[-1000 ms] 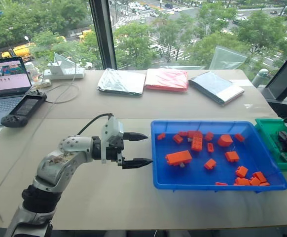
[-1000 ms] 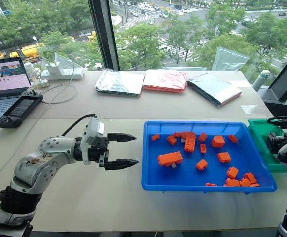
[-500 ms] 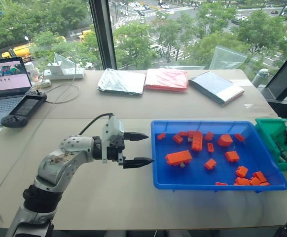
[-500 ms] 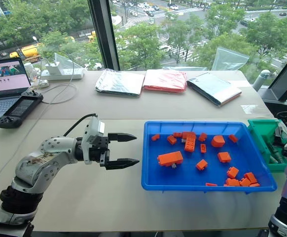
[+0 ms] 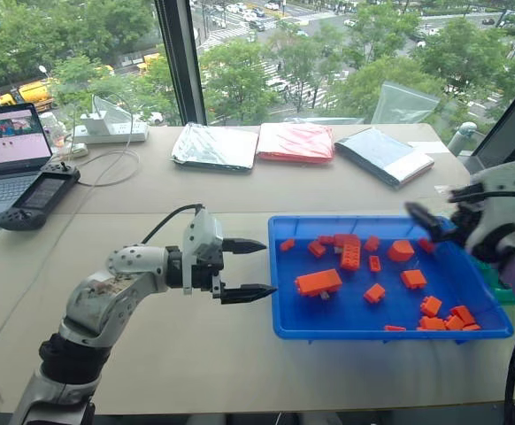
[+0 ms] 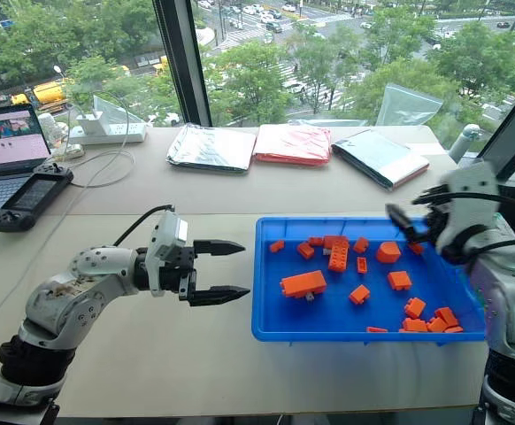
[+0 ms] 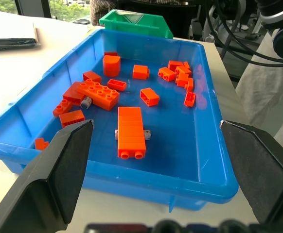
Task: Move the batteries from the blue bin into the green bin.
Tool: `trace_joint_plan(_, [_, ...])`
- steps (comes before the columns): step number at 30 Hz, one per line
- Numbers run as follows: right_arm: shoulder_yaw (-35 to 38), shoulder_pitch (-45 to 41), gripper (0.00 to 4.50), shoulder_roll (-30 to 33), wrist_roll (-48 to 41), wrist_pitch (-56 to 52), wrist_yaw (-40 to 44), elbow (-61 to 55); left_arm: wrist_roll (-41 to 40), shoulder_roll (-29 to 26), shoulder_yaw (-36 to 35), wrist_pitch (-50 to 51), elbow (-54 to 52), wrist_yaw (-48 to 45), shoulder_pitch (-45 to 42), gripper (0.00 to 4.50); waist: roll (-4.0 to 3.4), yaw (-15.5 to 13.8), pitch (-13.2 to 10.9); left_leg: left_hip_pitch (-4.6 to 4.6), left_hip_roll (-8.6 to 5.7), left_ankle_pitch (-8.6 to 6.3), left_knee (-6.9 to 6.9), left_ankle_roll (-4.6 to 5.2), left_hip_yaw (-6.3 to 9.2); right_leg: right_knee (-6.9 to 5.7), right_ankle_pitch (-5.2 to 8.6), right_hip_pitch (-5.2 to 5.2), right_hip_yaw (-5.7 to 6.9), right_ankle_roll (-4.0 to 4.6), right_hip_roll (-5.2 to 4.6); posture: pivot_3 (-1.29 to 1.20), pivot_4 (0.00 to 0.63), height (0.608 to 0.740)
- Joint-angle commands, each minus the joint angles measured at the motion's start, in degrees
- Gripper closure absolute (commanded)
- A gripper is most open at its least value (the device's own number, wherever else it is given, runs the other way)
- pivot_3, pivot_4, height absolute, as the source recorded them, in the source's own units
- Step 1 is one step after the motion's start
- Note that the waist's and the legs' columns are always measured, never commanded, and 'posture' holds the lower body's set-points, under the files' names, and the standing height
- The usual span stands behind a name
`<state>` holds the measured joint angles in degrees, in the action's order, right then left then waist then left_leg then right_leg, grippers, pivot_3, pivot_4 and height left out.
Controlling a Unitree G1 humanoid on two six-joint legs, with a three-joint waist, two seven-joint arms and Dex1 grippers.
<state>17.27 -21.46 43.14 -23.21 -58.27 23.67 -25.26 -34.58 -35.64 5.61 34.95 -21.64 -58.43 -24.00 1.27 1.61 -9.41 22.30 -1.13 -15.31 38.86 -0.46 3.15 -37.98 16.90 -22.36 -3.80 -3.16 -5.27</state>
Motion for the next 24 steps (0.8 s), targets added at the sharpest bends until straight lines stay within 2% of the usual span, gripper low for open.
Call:
trace_joint_plan(1, [-4.9, -0.6, 0.04, 0.2, -2.1, -5.1, 0.6, -5.7, -0.3, -0.1, -1.2, -1.3, -1.7, 0.3, 0.5, 0.00, 0.00, -0.2, 0.0, 0.01, 0.00, 0.00, 0.00, 0.00, 0.00, 0.01, 0.00, -0.01, 0.00, 0.00, 0.00, 0.00, 0.150, 0.740])
trace_joint_plan(5, [-5.1, -4.1, 0.04, -7.5, -0.2, -12.1, -8.0, -4.7, -1.0, -0.3, -1.8, -1.0, -2.4, 0.4, 1.1, 0.00, 0.01, -0.4, 0.0, 0.04, -0.01, 0.00, 0.01, 0.00, 0.01, 0.01, 0.00, -0.03, 0.01, 0.00, -0.01, 0.00, 0.150, 0.740])
trace_joint_plan(14, [-6.3, -2.6, 0.04, -19.4, 5.1, -17.9, -19.5, -5.9, -1.3, -0.3, -1.9, -0.6, -3.0, 0.9, 1.3, 0.00, 0.01, -0.6, 0.0, 0.09, -0.05, 0.00, -0.01, -0.01, 0.01, -0.03, 0.00, -0.18, 0.01, 0.00, -0.02, 0.00, 0.150, 0.740])
trace_joint_plan(24, [-12.2, -0.2, 0.04, -23.7, 8.9, -18.8, -22.4, -6.6, -1.2, -0.1, -1.5, -0.7, -2.5, 0.6, 0.7, 0.00, 0.00, -0.3, 0.0, 0.09, -0.07, 0.01, -0.02, -0.01, -0.01, -0.09, 0.00, -0.25, 0.00, 0.01, 0.01, 0.00, 0.150, 0.740])
